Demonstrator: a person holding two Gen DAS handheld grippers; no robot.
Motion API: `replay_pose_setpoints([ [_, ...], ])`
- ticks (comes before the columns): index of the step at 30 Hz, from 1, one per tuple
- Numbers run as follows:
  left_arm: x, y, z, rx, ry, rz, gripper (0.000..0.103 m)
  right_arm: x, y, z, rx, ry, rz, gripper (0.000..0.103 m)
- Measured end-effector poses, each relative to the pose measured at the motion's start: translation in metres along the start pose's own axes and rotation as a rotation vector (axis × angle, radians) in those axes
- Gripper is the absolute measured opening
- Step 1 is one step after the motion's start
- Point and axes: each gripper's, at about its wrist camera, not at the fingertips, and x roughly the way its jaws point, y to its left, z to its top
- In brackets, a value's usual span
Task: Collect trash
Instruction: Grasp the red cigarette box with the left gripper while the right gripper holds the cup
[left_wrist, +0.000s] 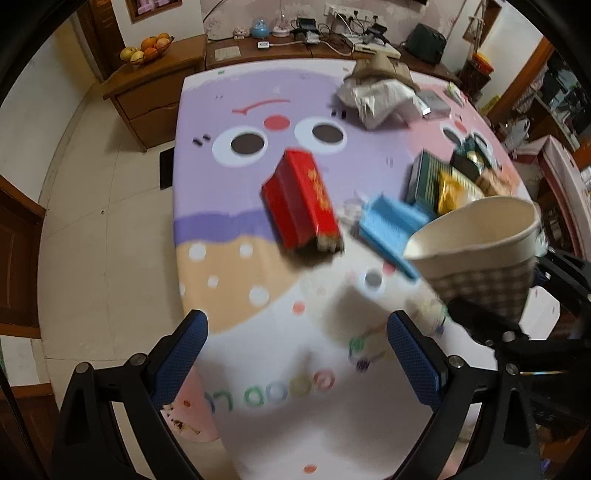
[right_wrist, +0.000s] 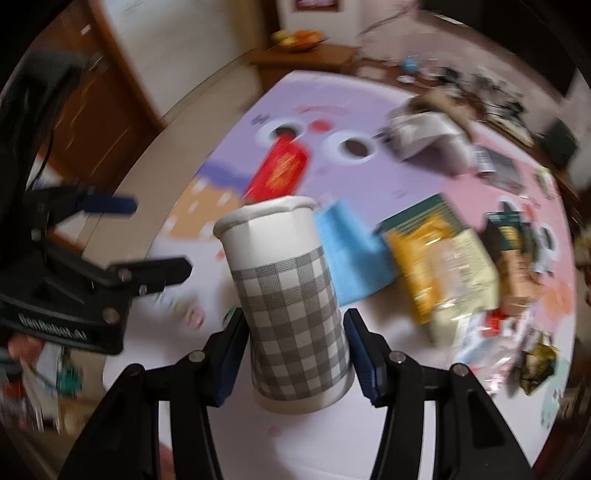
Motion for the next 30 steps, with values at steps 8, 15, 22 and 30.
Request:
replay_pose_setpoints([
  [8,0.039,0.003,0.053,-0.098,0.01,0.022,0.094,-0.019,-0.039,0.03,0.252,-0.114,-0.109,0.053],
  [15,0.089,0.012,0.073,-0.136,0.088,0.039,0.075,-0.011,-0.058,0.027,0.403,-0.137,-0.146,0.053],
  [22,0.101,0.016,0.073,-0.15,0.061,0.036,0.04,-0.016,-0.054,0.004,0.419,-0.126,-0.148,0.053],
  [30,0.06,0.005,0.036,-0.175,-0.061,0.044,0.034,-0.04,-0.044,-0.023,0.398,-0.157,-0.136,0.053],
])
